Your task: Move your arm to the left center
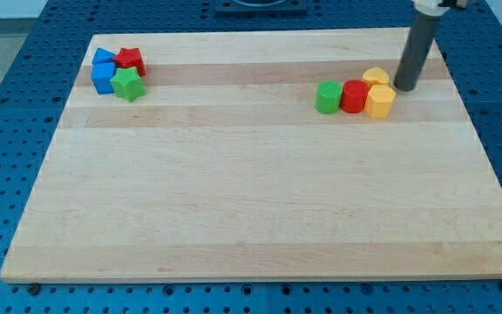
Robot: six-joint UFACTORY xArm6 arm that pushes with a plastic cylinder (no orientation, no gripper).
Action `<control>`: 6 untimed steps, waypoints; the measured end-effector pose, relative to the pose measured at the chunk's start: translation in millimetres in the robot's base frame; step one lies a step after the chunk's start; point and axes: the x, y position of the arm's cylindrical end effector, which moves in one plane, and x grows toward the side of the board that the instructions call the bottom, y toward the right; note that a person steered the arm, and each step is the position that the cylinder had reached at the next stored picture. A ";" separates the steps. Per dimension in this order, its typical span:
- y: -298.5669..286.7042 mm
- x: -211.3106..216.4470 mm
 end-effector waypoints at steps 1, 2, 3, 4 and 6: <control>5.1 -30.9; -18.7 -63.8; -53.9 -65.8; -93.7 -63.5; -169.1 -52.3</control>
